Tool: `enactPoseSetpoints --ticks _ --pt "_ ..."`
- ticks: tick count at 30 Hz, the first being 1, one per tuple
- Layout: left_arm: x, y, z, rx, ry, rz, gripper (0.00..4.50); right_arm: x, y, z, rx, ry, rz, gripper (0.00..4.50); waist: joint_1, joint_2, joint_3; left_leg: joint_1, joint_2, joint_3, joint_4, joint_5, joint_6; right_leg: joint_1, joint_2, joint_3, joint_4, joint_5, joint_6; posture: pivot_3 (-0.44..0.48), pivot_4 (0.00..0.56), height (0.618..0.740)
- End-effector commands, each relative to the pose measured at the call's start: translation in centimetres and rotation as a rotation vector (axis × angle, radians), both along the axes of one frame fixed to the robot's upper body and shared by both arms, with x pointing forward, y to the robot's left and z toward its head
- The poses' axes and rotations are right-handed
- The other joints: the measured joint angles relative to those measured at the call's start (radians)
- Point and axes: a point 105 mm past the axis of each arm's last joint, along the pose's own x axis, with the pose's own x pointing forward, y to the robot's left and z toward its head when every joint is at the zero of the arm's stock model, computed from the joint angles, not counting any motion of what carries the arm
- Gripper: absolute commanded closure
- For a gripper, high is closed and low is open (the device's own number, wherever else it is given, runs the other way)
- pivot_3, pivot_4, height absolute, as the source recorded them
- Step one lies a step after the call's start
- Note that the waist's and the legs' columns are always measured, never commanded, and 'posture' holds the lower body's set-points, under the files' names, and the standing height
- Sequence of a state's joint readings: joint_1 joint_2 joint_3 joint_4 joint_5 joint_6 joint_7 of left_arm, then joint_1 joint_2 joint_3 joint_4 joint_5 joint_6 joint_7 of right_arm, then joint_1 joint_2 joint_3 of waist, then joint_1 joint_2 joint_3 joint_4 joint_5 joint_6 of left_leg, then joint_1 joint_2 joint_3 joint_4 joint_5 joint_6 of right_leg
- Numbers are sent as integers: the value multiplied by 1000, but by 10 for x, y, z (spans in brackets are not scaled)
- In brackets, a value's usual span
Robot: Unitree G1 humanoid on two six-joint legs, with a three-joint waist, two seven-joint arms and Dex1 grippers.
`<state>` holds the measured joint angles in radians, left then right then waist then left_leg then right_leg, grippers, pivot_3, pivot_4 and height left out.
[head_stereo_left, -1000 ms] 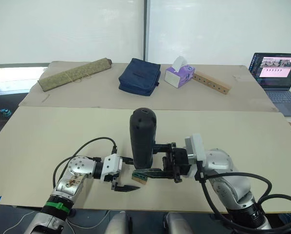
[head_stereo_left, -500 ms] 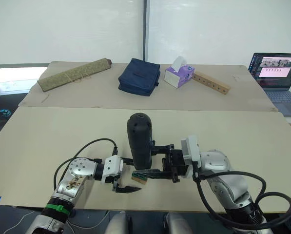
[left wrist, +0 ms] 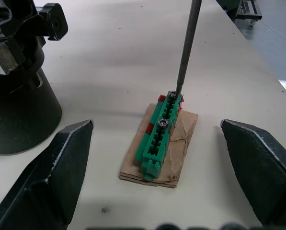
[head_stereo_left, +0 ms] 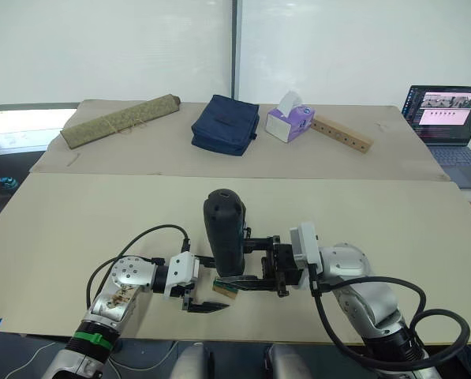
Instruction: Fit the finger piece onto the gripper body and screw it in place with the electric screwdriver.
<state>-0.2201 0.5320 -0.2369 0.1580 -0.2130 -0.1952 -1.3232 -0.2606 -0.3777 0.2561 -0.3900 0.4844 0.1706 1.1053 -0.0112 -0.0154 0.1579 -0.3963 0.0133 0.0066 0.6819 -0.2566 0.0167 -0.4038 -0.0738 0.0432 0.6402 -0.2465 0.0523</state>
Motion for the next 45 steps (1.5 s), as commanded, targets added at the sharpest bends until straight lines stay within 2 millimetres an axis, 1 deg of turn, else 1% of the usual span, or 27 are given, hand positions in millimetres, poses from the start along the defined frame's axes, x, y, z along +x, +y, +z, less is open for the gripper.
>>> enactPoseSetpoints --ticks 1,23,45 --pt "-8 -3 -13 26 52 -18 0 -5 -1 14 50 -66 12 2575 0 0 0 0 0 0 0 0 0 0 0 0 0 0 0 0 150 740" --pt "-11 -6 -16 20 62 -19 0 -5 -2 15 54 -67 11 2575 1 0 0 0 0 0 0 0 0 0 0 0 0 0 0 0 150 740" --pt "-12 -3 -21 27 68 -19 0 -5 -4 14 51 -62 4 2575 1 1 0 1 0 0 0 0 0 1 0 0 0 0 0 0 150 740"
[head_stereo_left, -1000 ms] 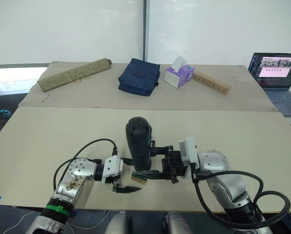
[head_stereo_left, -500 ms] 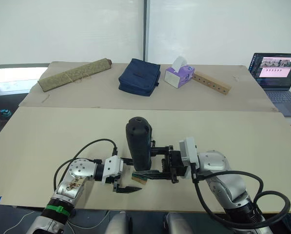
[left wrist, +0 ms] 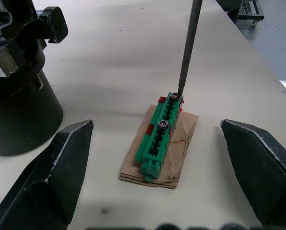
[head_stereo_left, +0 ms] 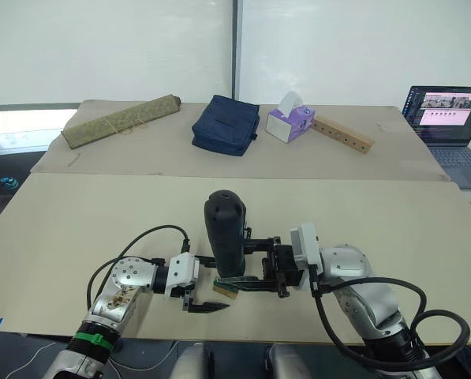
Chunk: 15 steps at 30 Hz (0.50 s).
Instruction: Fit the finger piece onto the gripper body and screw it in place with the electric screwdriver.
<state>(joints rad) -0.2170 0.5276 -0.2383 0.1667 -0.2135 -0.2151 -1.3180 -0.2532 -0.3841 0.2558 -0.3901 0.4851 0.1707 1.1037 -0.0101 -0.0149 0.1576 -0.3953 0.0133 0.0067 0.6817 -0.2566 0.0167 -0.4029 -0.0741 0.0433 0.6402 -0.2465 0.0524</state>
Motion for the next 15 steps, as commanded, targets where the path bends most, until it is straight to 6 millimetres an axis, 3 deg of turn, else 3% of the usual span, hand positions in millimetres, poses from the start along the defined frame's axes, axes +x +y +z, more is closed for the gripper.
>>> enactPoseSetpoints --ticks 1,15 --pt "-11 -2 -20 35 77 -22 0 -5 -3 16 56 -69 8 2575 0 0 0 0 0 0 0 0 0 0 0 0 0 0 0 0 150 740" --pt "-12 -5 -17 32 77 -29 0 -3 -3 14 56 -64 0 2575 0 0 0 0 0 0 0 0 0 0 0 0 0 0 0 0 150 740"
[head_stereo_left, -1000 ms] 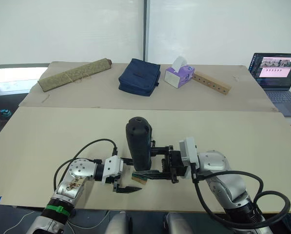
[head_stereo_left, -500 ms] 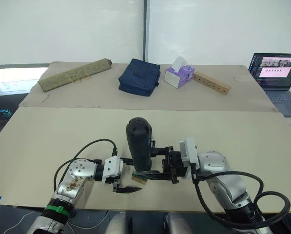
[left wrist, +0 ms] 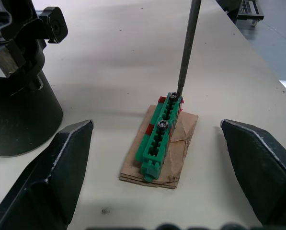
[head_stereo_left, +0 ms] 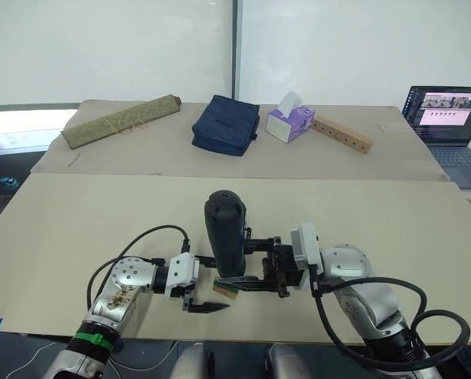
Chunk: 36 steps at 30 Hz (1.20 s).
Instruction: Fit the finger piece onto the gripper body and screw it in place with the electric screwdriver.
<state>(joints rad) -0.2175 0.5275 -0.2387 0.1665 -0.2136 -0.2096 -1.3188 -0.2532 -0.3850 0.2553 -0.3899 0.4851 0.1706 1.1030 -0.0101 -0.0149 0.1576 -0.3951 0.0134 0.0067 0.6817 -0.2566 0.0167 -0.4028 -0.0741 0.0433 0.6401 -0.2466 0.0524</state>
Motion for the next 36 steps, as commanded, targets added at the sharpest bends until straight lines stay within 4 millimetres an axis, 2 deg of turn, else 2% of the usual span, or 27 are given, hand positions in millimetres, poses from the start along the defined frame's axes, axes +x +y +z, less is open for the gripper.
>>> enactPoseSetpoints --ticks 1,36 --pt "-12 -5 -17 31 73 -30 0 -3 -3 14 56 -64 1 2575 0 0 0 0 0 0 0 0 0 0 0 0 0 0 0 0 150 740" --pt "-13 -6 -17 26 78 -23 0 0 -5 13 54 -32 -15 2575 0 0 0 0 0 0 0 0 0 0 0 0 0 0 0 0 150 740"
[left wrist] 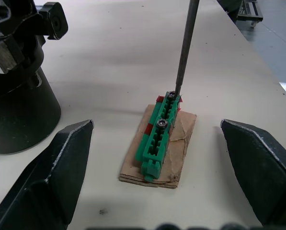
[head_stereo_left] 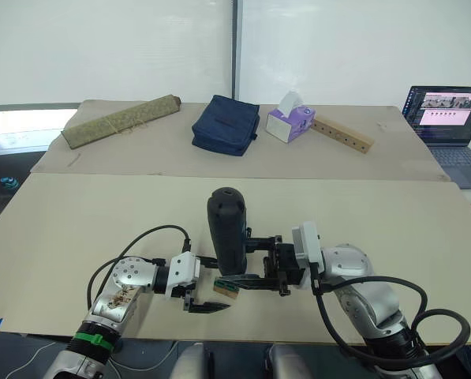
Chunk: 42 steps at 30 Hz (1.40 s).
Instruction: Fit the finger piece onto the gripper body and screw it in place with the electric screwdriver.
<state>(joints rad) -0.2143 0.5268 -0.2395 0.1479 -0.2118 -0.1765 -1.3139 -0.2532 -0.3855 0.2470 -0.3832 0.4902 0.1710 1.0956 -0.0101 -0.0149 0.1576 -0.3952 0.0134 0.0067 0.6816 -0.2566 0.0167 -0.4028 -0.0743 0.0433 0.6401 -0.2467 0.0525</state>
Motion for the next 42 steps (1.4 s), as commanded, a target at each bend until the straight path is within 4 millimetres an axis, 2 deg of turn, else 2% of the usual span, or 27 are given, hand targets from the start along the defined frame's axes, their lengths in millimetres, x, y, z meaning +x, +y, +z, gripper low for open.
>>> enactPoseSetpoints --ticks 1,31,42 --pt "-12 -5 -17 23 62 -29 0 -2 -3 13 47 -38 -1 2575 0 0 0 0 0 0 0 0 0 0 0 0 0 0 0 0 150 740" --pt "-13 -5 -19 20 66 -26 0 -2 -3 10 30 -31 2 2575 1 0 0 0 0 0 0 0 0 0 0 0 0 0 0 0 150 740" --pt "-13 -8 -14 16 61 -31 0 -3 -3 14 37 -43 7 2575 1 0 0 0 0 0 0 0 0 0 0 0 0 0 0 0 150 740"
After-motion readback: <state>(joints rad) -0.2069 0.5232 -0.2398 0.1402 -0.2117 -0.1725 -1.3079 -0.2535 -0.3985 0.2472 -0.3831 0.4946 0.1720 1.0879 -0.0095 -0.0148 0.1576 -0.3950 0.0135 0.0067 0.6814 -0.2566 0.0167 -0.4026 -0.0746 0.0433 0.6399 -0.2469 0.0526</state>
